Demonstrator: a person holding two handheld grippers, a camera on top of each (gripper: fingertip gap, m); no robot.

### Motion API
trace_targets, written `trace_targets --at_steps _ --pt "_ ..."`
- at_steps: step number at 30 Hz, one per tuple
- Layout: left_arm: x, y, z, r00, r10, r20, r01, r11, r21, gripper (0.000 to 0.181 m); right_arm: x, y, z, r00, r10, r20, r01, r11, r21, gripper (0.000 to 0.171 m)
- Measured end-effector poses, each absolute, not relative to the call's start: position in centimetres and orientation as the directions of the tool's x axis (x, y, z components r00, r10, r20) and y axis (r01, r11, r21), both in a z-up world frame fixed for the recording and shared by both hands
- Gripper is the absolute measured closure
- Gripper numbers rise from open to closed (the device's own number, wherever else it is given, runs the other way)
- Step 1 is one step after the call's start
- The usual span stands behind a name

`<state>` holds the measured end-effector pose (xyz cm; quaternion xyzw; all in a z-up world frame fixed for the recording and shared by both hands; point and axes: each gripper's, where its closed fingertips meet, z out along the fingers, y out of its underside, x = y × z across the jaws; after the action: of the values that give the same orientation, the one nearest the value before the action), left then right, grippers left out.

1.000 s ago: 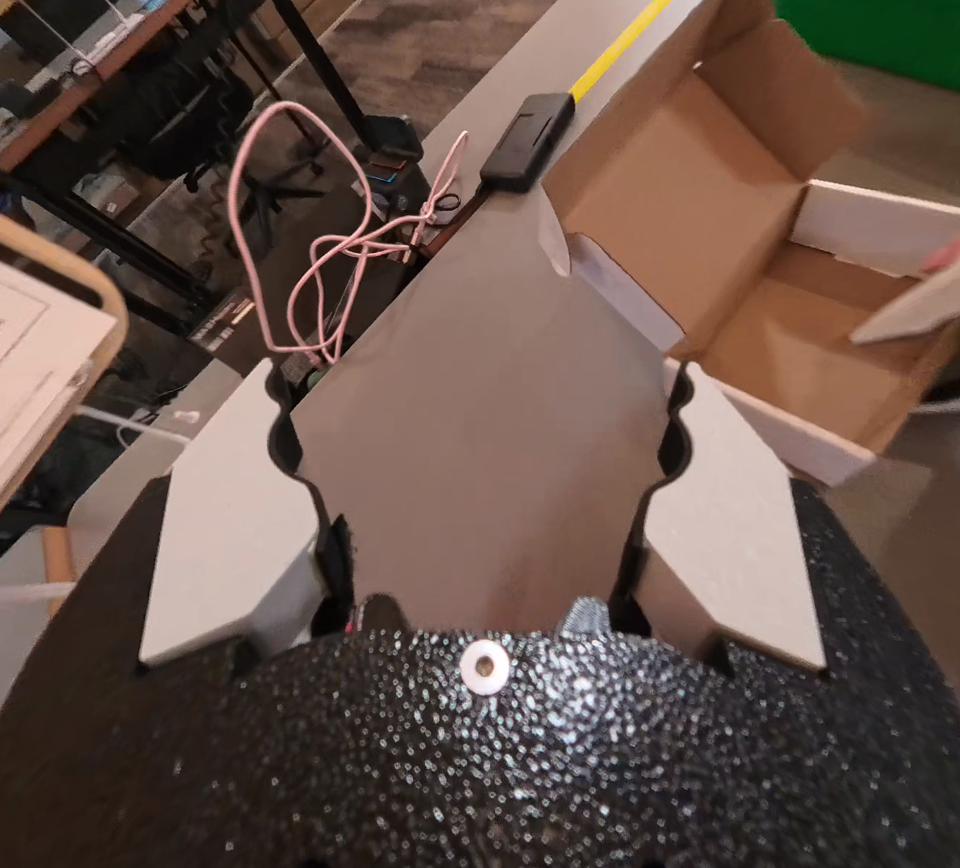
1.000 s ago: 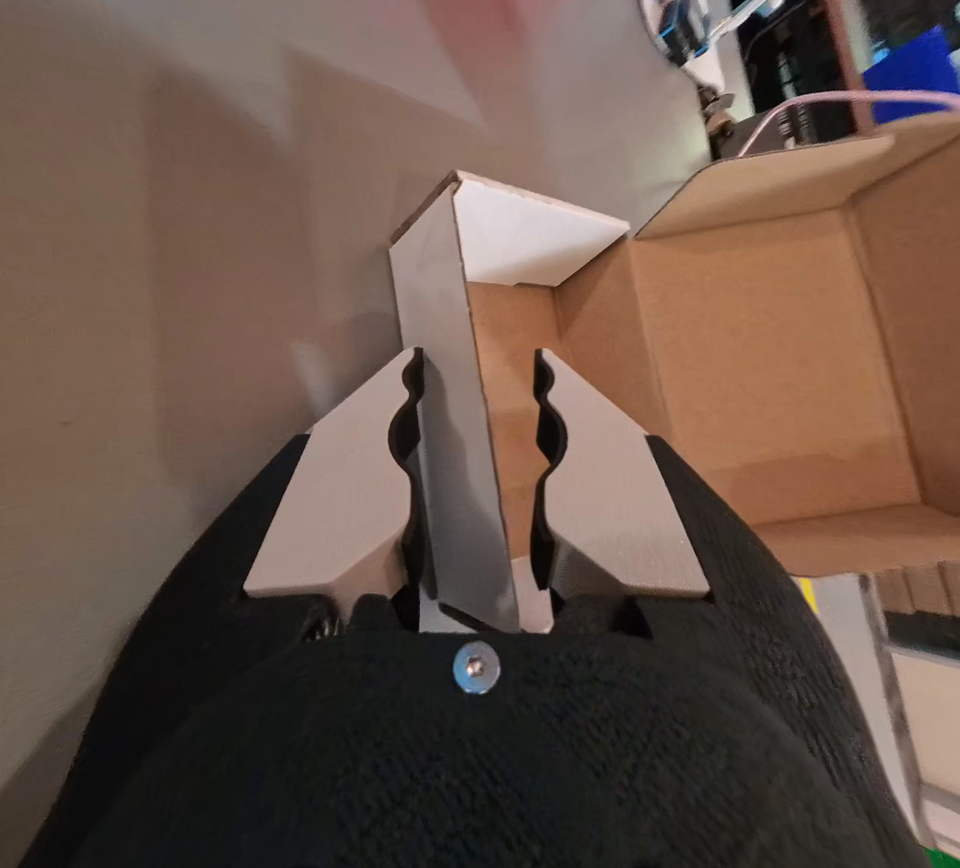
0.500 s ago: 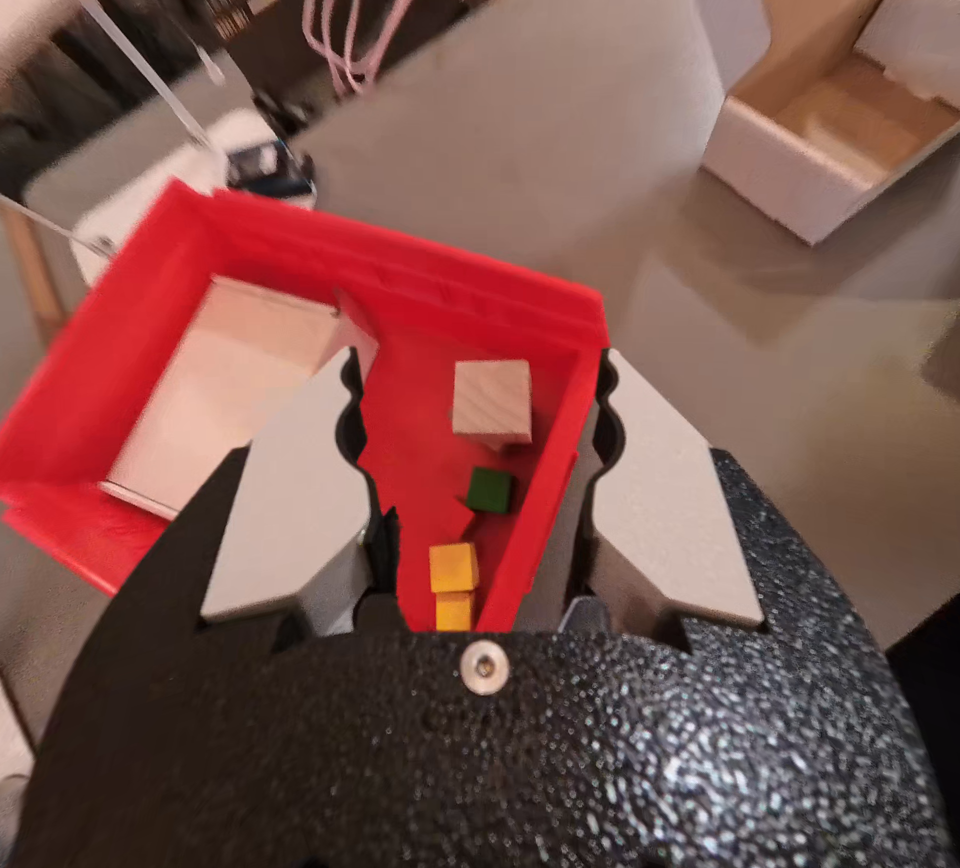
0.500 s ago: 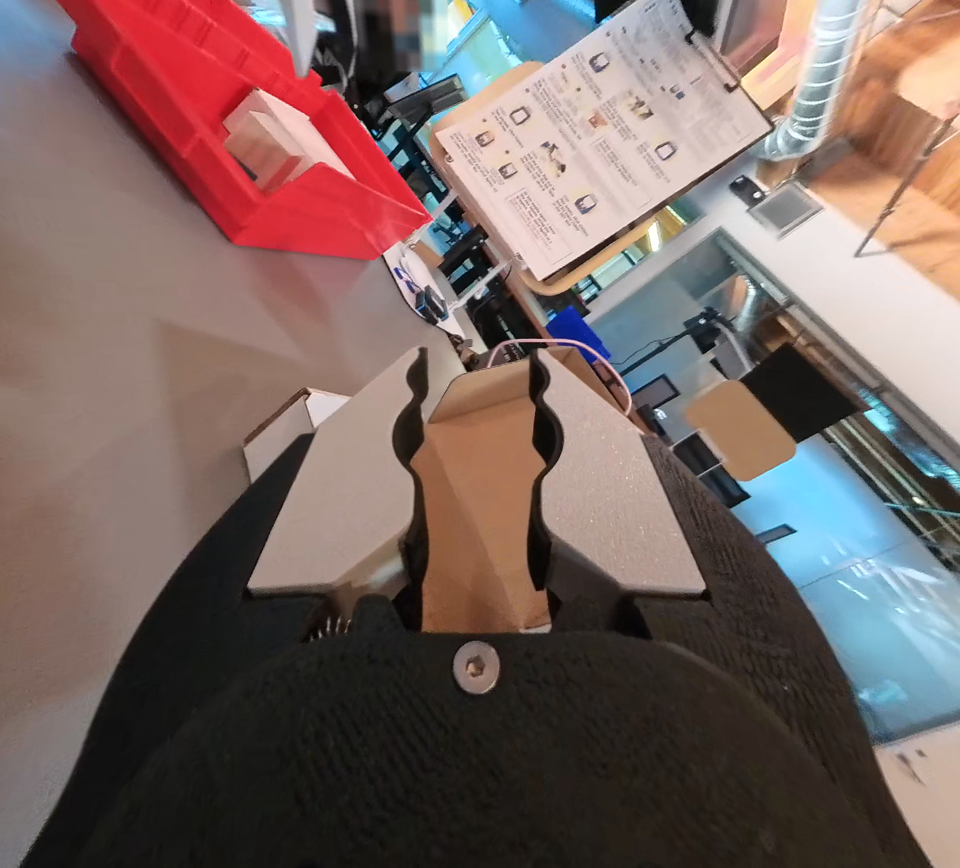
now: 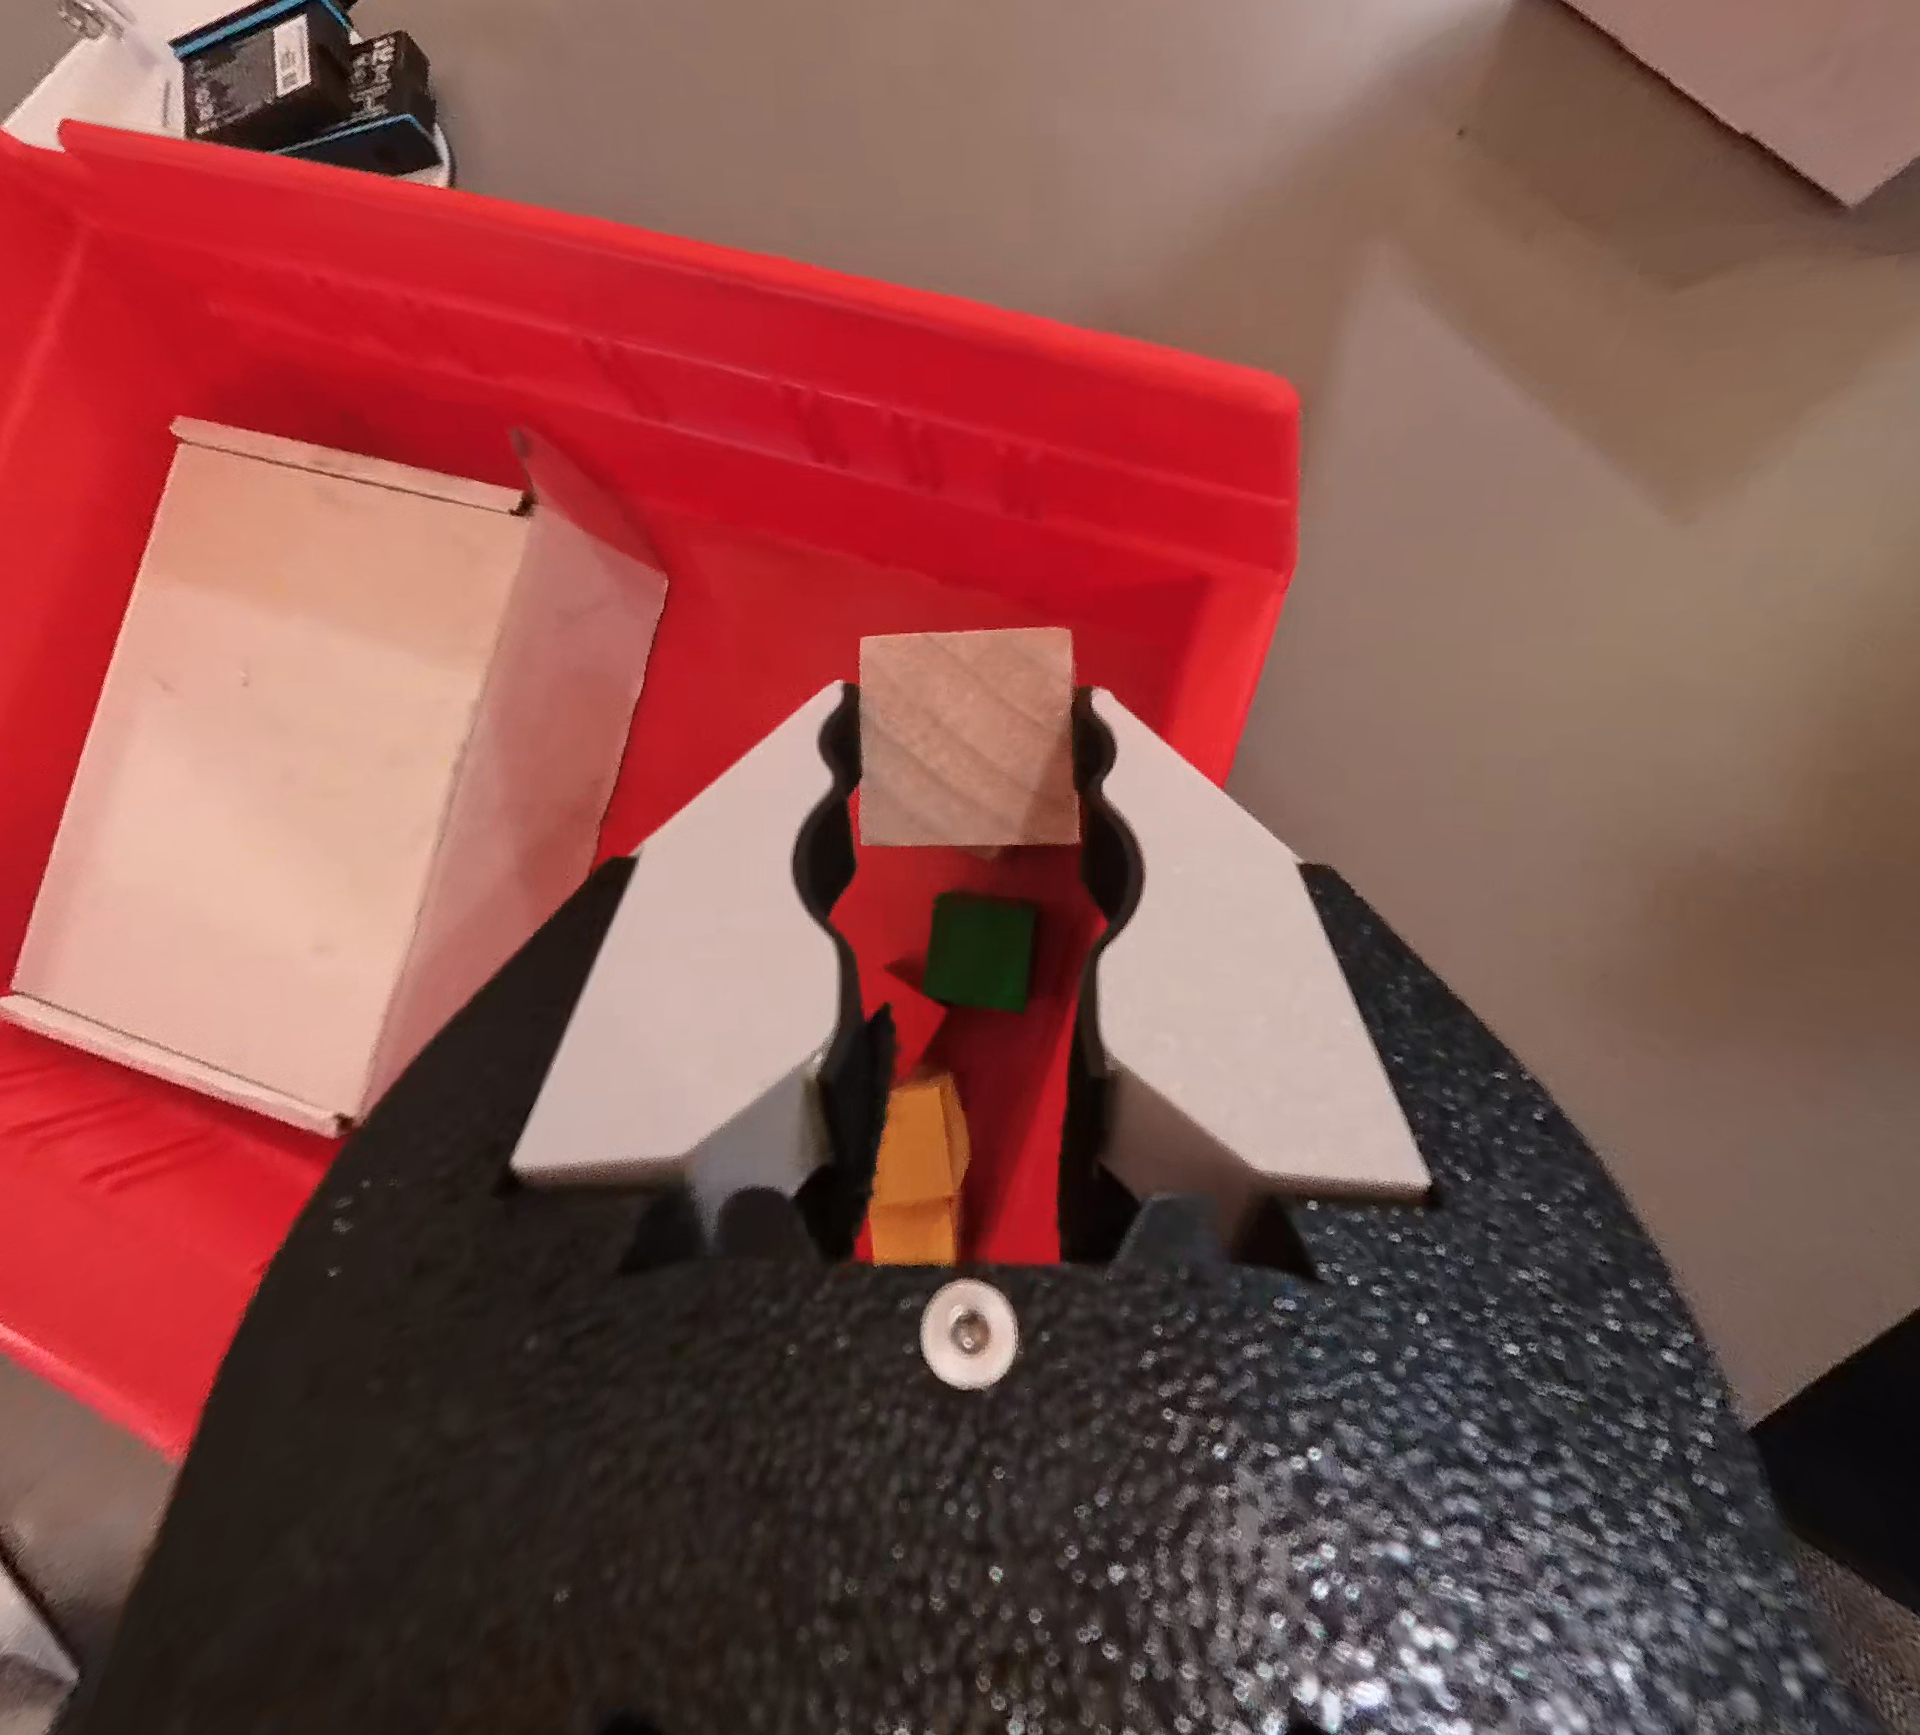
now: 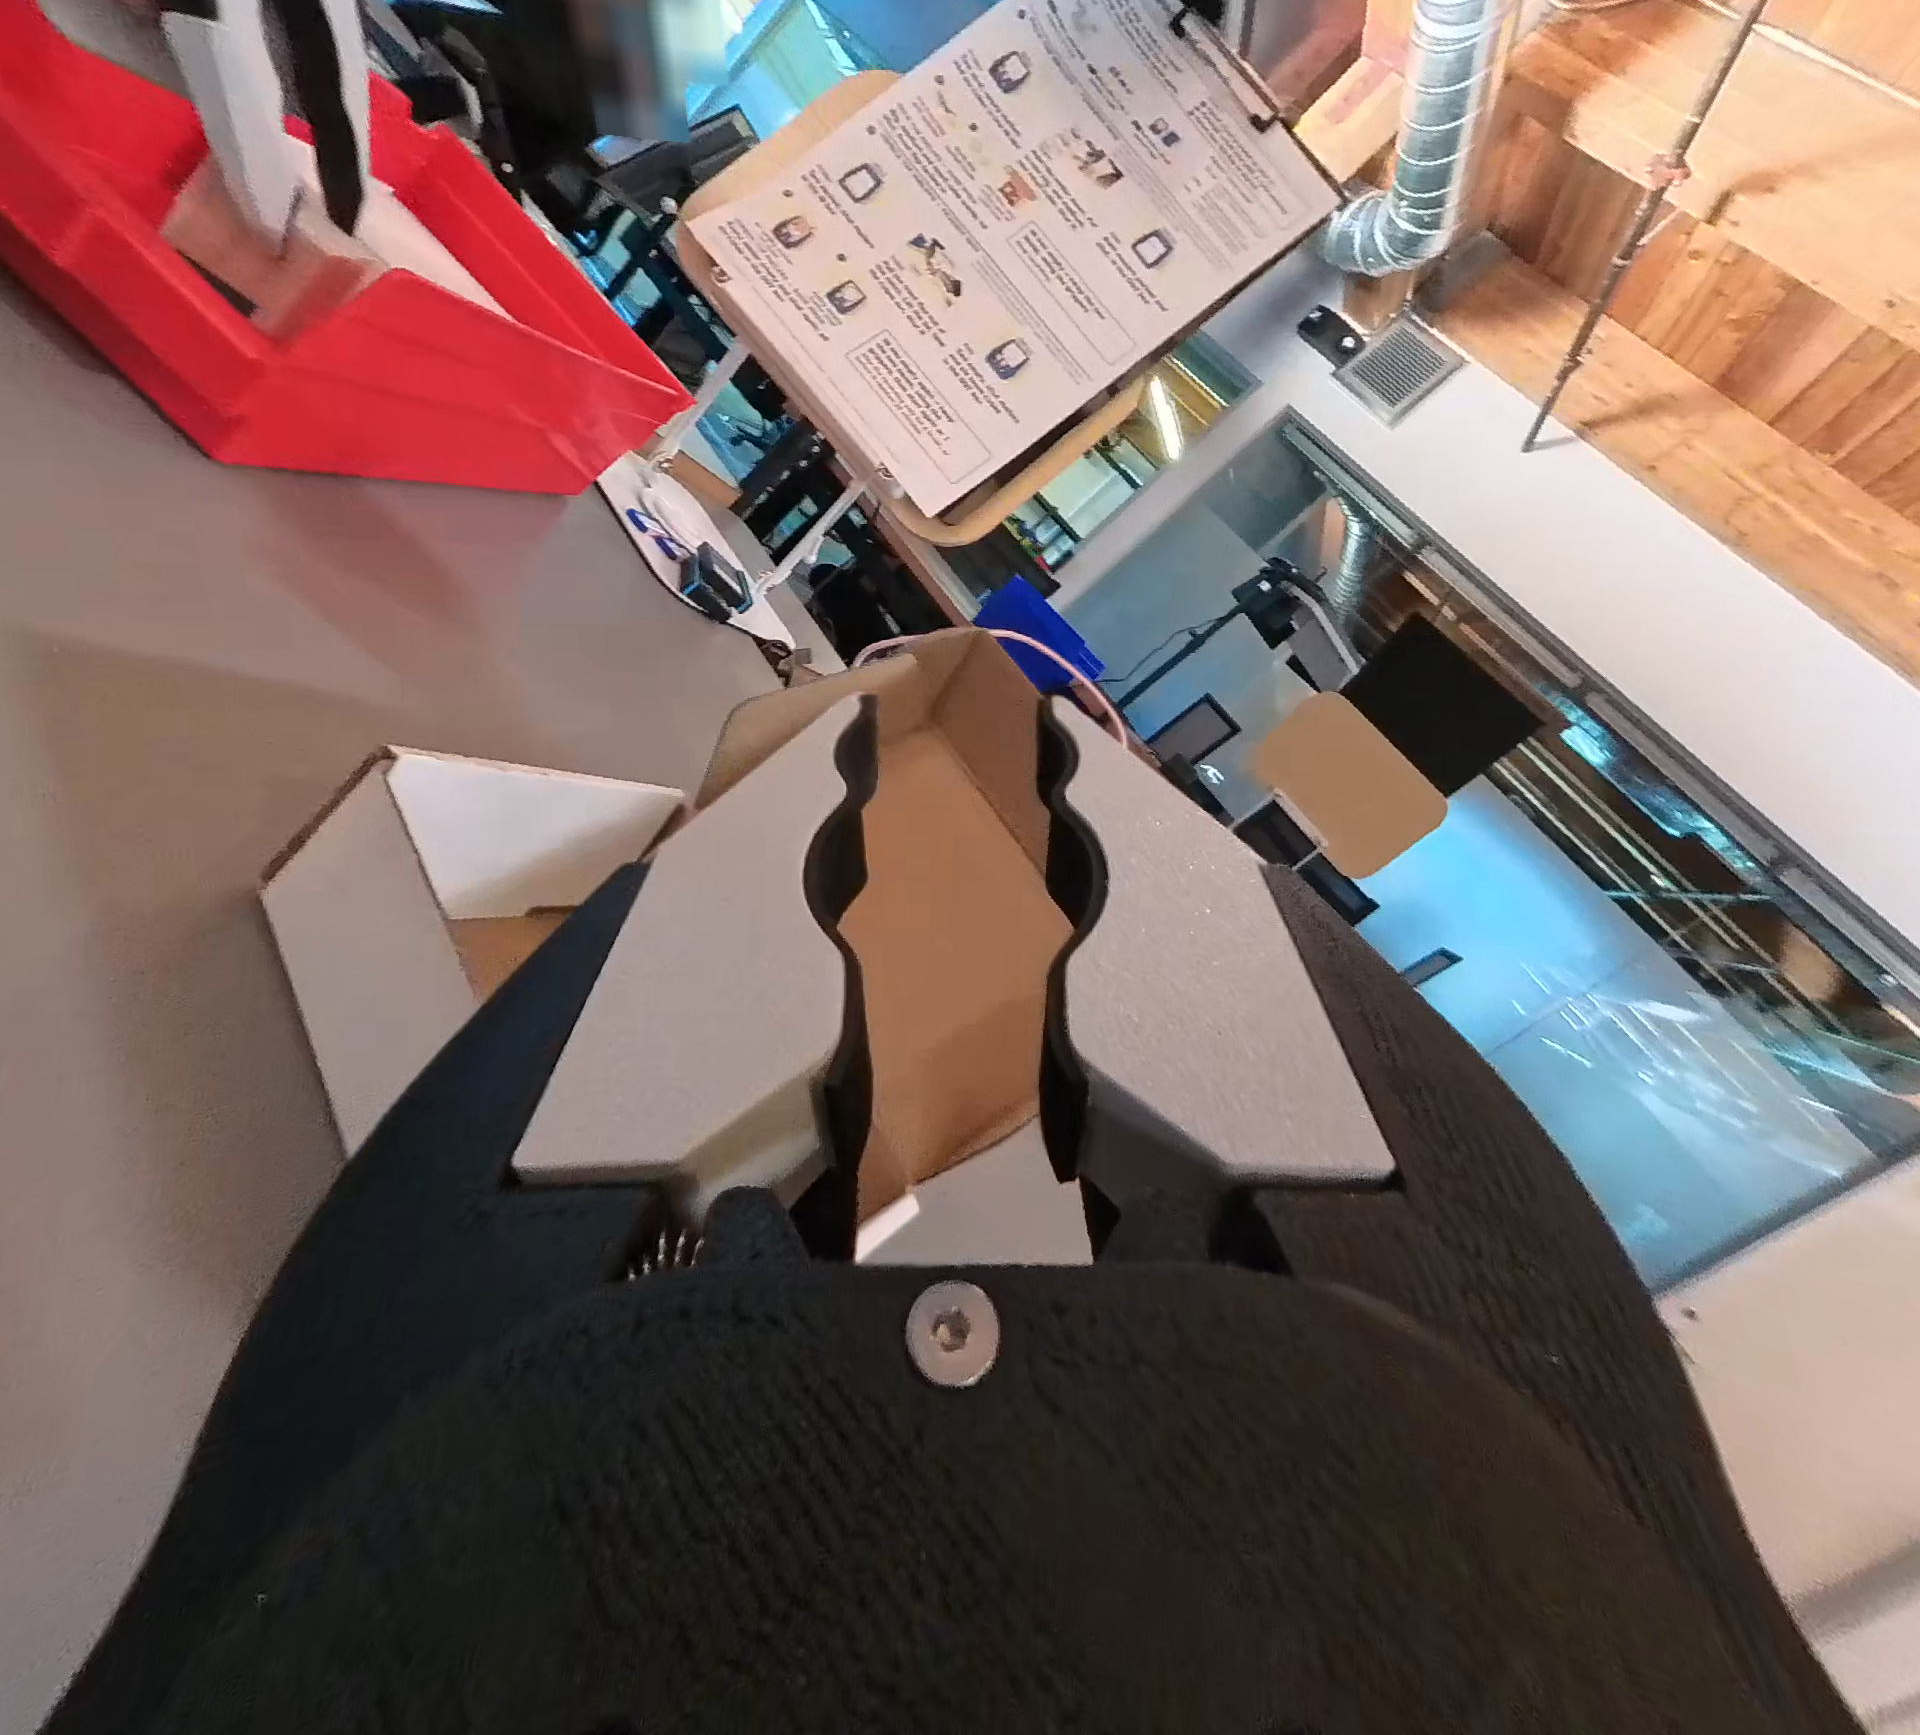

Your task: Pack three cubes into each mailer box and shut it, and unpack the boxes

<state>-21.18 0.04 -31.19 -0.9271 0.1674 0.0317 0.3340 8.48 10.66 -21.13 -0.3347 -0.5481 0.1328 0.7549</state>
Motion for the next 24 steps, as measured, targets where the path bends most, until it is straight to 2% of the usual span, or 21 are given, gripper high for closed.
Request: trace_targets --at_steps 4,7,12,17,21,24 --pt "-21.6 0.4 -29.8 0.931 -0.263 -0.254 -0.364 -0.713 -0.599 0.142 9.4 11.9 -20.5 0.414 0.558 0.719 0.173 0.728 -0.664 0.144" --pt "-20.0 1.8 -26.1 0.917 -0.239 -0.319 -0.396 -0.622 -0.675 0.142 10.4 13.4 -19.8 0.478 0.55 0.685 0.163 0.711 -0.684 0.145" --pt "-8.8 4.7 -20.5 0.847 -0.392 -0.359 -0.496 -0.34 -0.799 0.142 13.1 16.1 -18.4 0.638 0.474 0.606 0.129 0.71 -0.692 0.146" --pt "2.9 7.3 -22.5 0.659 -0.588 -0.469 -0.654 -0.14 -0.743 0.142 15.0 17.9 -18.2 0.72 0.385 0.577 0.145 0.73 -0.668 0.147" --pt "9.0 9.9 -24.7 0.575 -0.735 -0.359 -0.644 -0.136 -0.753 0.142 15.3 18.8 -18.8 0.729 0.411 0.548 0.132 0.701 -0.701 0.147" --pt "11.0 12.2 -27.5 0.506 -0.777 -0.374 -0.722 -0.145 -0.677 0.142 14.9 18.4 -18.9 0.715 0.396 0.576 0.151 0.717 -0.68 0.149"
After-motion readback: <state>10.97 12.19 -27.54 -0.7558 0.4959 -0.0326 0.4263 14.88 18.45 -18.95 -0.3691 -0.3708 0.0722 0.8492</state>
